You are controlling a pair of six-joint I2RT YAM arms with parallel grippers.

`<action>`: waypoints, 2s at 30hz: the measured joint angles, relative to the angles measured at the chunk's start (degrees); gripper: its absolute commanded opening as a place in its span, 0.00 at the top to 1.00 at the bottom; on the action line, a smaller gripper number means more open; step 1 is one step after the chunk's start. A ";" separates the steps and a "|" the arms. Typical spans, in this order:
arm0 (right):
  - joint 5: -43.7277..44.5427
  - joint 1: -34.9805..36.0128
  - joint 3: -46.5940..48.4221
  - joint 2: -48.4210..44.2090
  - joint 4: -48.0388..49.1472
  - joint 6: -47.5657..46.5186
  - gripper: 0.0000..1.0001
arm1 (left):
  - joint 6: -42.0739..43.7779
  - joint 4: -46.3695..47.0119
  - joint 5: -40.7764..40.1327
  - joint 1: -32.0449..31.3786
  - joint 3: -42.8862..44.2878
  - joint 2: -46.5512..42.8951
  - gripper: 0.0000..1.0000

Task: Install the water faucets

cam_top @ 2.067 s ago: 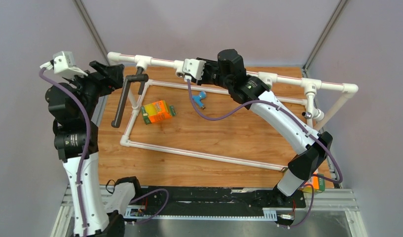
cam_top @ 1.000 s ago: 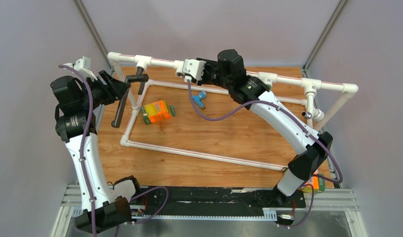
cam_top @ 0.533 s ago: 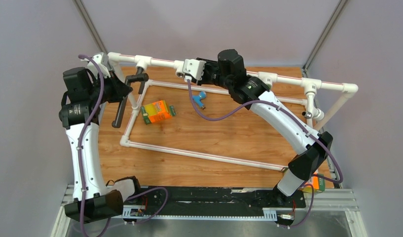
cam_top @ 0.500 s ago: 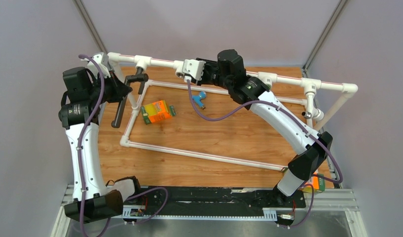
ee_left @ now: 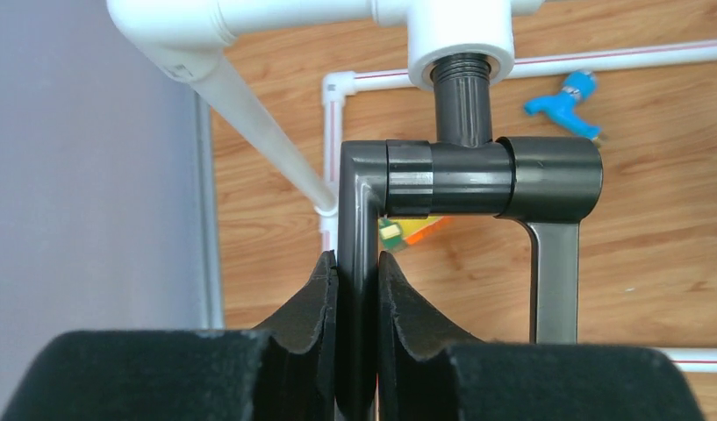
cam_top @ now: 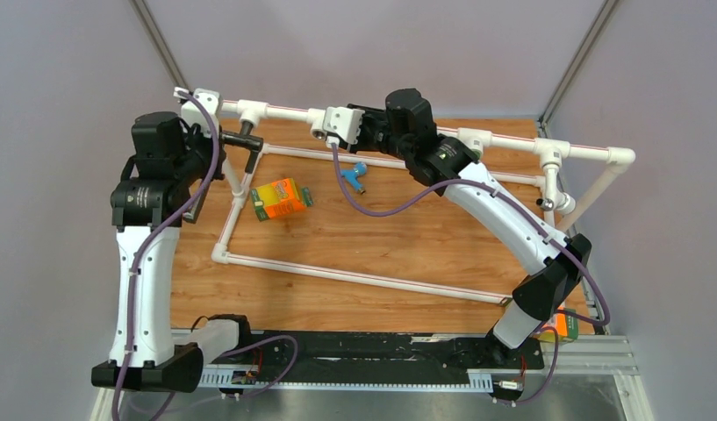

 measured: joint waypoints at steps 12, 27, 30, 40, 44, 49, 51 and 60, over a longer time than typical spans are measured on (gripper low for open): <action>-0.02 -0.15 0.00 -0.24 -0.66 0.00 1.00 | 15.23 0.79 -37.70 -27.12 2.19 0.61 0.64; -0.11 0.15 0.04 0.02 -0.15 0.00 1.00 | 6.49 6.05 -30.84 -39.15 13.35 2.95 0.22; -0.09 0.15 0.04 0.02 -0.15 0.02 1.00 | 0.57 4.90 -36.06 -38.03 19.10 5.31 0.20; -0.11 0.15 -0.28 -0.22 0.02 -0.02 1.00 | -14.67 4.46 -23.78 -15.65 16.20 4.48 0.19; -0.11 0.15 -0.37 -0.28 0.04 -0.02 1.00 | -16.11 4.44 -15.26 -10.71 13.55 4.39 0.19; -0.11 0.15 -0.50 -0.33 0.17 -0.04 1.00 | -16.22 4.37 -6.60 -6.19 13.29 4.83 0.22; -0.11 0.15 -0.50 -0.33 0.20 -0.04 1.00 | -16.15 4.07 -4.96 -5.42 13.29 5.38 0.24; -0.11 0.15 -0.50 -0.35 0.22 -0.07 1.00 | -13.99 0.20 -0.15 -5.14 10.97 7.39 0.31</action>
